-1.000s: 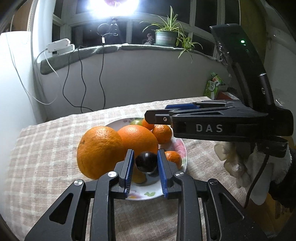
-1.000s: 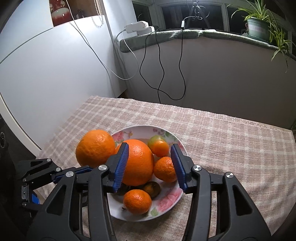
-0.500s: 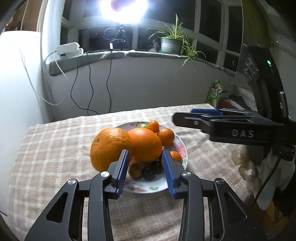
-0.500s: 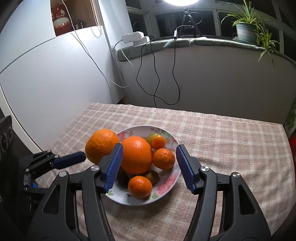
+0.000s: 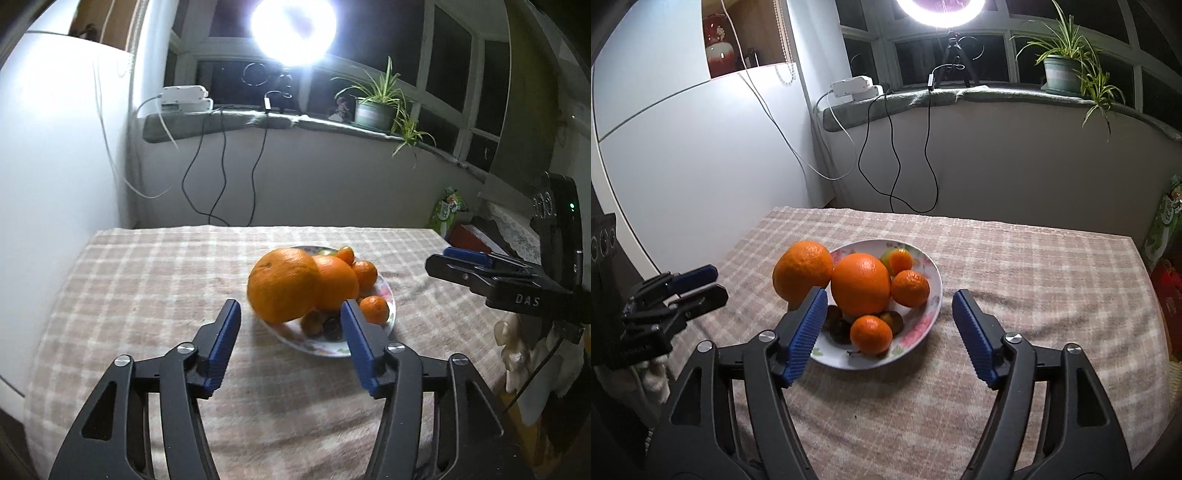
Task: Organize fruits
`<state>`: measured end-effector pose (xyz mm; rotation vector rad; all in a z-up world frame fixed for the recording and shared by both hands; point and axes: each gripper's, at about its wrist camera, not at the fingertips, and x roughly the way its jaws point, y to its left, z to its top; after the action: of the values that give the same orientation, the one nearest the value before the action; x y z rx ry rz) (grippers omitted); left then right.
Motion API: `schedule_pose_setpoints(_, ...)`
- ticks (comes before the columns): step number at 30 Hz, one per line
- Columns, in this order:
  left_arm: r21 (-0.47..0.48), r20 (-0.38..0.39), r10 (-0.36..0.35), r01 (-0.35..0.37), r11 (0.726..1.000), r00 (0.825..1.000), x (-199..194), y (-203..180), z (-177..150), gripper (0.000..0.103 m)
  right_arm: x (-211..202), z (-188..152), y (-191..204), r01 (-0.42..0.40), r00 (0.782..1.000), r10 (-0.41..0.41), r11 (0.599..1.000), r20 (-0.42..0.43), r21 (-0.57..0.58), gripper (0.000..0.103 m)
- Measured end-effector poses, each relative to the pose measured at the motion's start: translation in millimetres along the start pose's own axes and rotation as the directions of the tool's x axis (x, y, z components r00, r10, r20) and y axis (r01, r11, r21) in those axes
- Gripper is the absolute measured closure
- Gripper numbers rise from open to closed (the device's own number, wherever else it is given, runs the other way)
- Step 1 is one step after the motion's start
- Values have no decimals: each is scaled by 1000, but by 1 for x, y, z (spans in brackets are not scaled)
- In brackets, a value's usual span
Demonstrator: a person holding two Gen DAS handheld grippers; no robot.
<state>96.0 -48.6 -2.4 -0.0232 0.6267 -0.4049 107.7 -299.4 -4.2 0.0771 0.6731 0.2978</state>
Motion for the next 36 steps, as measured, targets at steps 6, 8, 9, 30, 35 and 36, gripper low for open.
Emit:
schedule_pose_setpoints(6, 0, 5, 37, -37, 999, 999, -10, -5, -6, 29, -10, -7, 5, 40, 999, -40, 999, 17, -22, 16)
schedule_pose_setpoints(8, -2, 5, 55, -55, 998, 998, -12, -7, -7, 26, -14, -9, 6, 55, 998, -54, 998, 28, -24, 14)
schedule_pose_setpoints(9, -1, 6, 64, -64, 998, 998, -13, -8, -7, 24, -15, -10, 6, 60, 998, -59, 998, 32, -24, 13)
schedule_pose_setpoints(30, -31, -15, 110, -110, 993, 994, -11, -3, -9, 23, -17, -17, -3, 89, 996, -89, 996, 22, -3, 10)
schedule_pose_setpoints(35, -35, -11, 113, -114, 993, 993, -11, -1, -8, 23, -13, -18, -6, 91, 996, -91, 996, 14, 0, 10)
schedule_pose_setpoints(36, -37, -12, 114, -114, 993, 993, -10, 0, -8, 23, -12, -18, -6, 92, 996, -92, 996, 13, 1, 10)
